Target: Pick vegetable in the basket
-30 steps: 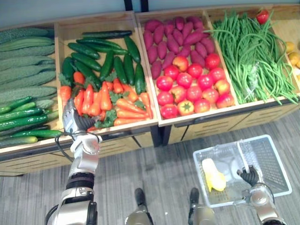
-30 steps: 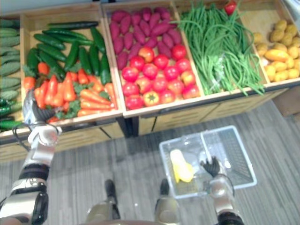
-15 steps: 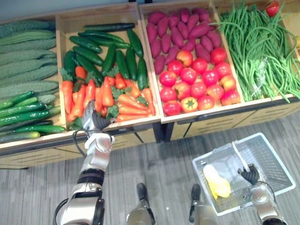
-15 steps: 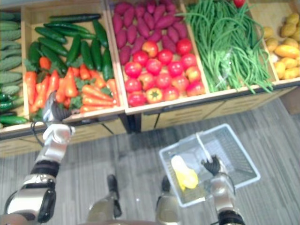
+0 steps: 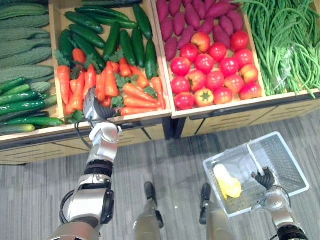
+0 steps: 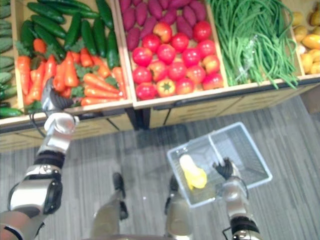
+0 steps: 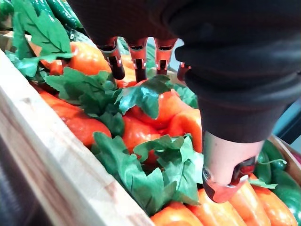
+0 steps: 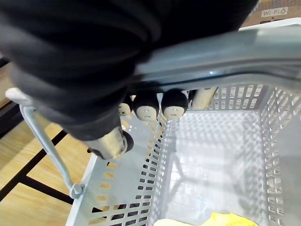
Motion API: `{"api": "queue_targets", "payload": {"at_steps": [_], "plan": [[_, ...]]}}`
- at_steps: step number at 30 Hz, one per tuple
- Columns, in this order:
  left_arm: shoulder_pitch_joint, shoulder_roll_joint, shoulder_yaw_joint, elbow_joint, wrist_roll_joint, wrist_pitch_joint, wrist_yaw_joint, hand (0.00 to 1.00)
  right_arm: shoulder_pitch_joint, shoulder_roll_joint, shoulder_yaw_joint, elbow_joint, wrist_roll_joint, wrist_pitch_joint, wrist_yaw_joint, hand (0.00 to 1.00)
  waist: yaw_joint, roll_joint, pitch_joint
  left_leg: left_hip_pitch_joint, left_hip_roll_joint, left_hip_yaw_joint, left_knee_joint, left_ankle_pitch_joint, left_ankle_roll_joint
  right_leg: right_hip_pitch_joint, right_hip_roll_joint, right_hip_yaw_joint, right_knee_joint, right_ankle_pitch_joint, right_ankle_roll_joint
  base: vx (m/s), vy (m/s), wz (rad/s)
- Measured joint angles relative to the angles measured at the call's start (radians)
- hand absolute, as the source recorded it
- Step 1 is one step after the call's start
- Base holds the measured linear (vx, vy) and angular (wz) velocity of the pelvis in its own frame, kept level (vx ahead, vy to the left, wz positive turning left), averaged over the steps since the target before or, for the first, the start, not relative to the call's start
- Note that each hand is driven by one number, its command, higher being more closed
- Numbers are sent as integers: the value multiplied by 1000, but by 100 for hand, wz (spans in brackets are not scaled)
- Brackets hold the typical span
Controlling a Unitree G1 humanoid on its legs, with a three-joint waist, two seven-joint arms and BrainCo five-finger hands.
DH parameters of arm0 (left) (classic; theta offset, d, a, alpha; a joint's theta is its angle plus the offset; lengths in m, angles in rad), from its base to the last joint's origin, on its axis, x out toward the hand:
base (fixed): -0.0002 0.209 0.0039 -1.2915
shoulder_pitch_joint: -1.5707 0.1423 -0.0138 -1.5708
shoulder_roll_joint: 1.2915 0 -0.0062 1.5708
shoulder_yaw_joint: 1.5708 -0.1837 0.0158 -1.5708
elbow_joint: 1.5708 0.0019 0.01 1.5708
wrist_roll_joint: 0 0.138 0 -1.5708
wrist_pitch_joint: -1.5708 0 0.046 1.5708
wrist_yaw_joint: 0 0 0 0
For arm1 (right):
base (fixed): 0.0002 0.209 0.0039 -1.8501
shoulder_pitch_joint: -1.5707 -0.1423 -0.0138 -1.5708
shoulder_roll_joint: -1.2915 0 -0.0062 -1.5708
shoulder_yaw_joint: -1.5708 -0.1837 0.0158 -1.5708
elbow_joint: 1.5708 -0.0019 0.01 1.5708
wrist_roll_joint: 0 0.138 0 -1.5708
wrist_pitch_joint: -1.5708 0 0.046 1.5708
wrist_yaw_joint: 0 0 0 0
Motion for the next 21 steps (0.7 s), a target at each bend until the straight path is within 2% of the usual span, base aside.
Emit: {"api": "queue_targets", "payload": {"at_steps": [9, 14, 21], "plan": [[-77, 4, 27, 49, 0, 21, 4, 0, -1, 0, 1, 0, 1, -2, 0, 100, 0, -8, 4, -15, 1, 0, 0, 4, -1, -20, 1, 2, 11, 0, 0, 0, 0, 0], [-116, 51, 27, 83, 0, 33, 2, 0, -10, 0, 7, 1, 1, -3, 0, 100, -2, -24, 16, -16, 3, 1, 0, 7, -1, -26, 1, 5, 18, 0, 0, 0, 0, 0], [-137, 73, 22, 128, 7, 36, -39, 0, -17, 0, 11, 1, 1, -3, 2, 100, -3, -34, 21, -17, 2, 4, 0, 7, -1, -30, 1, 9, 18, 0, 0, 18, -2, -1]]}}
